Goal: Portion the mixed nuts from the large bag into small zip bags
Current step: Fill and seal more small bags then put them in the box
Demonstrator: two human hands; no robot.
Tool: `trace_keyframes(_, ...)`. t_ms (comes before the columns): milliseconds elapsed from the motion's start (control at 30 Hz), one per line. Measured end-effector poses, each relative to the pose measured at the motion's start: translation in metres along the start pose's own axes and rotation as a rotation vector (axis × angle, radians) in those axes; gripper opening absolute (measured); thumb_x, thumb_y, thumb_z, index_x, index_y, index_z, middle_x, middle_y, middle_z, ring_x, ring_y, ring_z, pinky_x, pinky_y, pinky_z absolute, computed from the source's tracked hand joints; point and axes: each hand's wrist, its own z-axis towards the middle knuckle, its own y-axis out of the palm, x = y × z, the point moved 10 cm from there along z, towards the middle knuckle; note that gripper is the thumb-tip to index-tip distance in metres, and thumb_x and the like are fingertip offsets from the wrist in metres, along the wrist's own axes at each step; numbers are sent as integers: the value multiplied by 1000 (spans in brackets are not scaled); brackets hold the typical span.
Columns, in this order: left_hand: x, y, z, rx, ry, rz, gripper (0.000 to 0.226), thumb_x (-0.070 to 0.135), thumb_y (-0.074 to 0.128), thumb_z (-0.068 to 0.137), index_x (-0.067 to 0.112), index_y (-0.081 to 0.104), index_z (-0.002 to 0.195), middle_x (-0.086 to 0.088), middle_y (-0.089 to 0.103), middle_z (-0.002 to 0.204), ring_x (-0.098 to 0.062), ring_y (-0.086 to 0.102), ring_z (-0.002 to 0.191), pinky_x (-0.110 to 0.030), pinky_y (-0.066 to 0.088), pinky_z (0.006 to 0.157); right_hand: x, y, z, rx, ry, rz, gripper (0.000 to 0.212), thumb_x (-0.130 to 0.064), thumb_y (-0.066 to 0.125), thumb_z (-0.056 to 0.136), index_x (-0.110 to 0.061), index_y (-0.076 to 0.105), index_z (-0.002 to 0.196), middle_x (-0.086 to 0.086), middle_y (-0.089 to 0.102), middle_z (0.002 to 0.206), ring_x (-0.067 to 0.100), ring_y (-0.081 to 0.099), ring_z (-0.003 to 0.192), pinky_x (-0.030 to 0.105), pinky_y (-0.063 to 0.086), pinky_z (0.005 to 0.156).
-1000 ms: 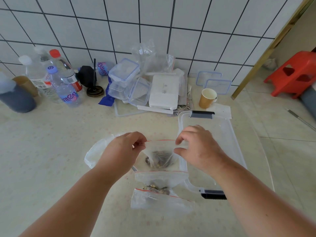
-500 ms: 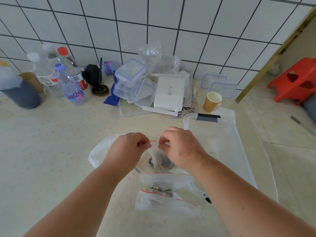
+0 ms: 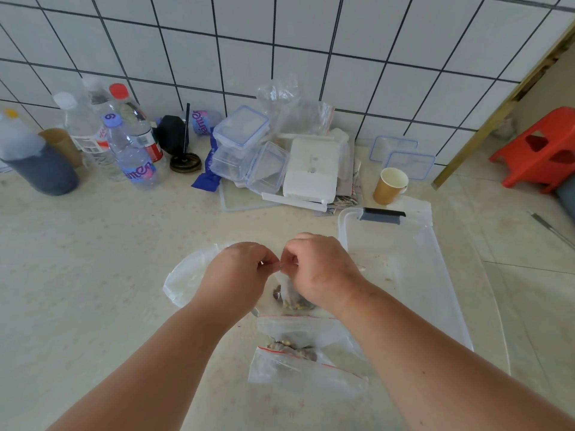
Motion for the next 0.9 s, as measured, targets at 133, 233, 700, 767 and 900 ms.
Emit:
trace_keyframes(133, 4, 5, -2, -20, -2, 10, 15, 34, 73, 95, 25, 79, 86, 13, 65, 78, -1, 54, 70, -5, 38, 67, 10, 2, 1, 20, 41, 20, 6, -22, 71, 85, -25, 72, 80, -9, 63, 86, 20, 62, 84, 27, 45, 78)
trace_keyframes(233, 3, 4, -1, -13, -15, 10, 10, 26, 73, 94, 24, 79, 87, 17, 62, 77, 3, 53, 71, -4, 38, 67, 22, 3, 0, 18, 85, 44, 5, -30, 72, 86, -29, 71, 80, -11, 64, 90, 18, 62, 88, 28, 49, 78)
trace_keyframes(700, 0, 3, -3, -28, -60, 3, 12, 21, 68, 96, 25, 76, 88, 21, 61, 78, 5, 55, 75, -4, 37, 65, 47, 3, -8, 23, 180, 152, 12, -34, 76, 80, -31, 67, 72, -13, 64, 83, 11, 62, 84, 27, 49, 73)
trace_keyframes(767, -1, 1, -2, -21, -66, 3, 13, 20, 68, 97, 26, 75, 87, 22, 60, 78, 5, 55, 75, -4, 36, 65, 50, 1, -11, 32, 181, 150, 13, -35, 74, 83, -30, 67, 73, -13, 63, 83, 12, 61, 84, 26, 46, 71)
trace_keyframes(900, 1, 4, -3, -31, -65, 19, 16, 21, 68, 97, 30, 71, 83, 21, 60, 79, 4, 55, 73, -6, 37, 62, 49, -3, -13, 84, 150, 161, 11, -24, 75, 83, -25, 70, 73, -16, 58, 73, 11, 61, 78, 22, 43, 65)
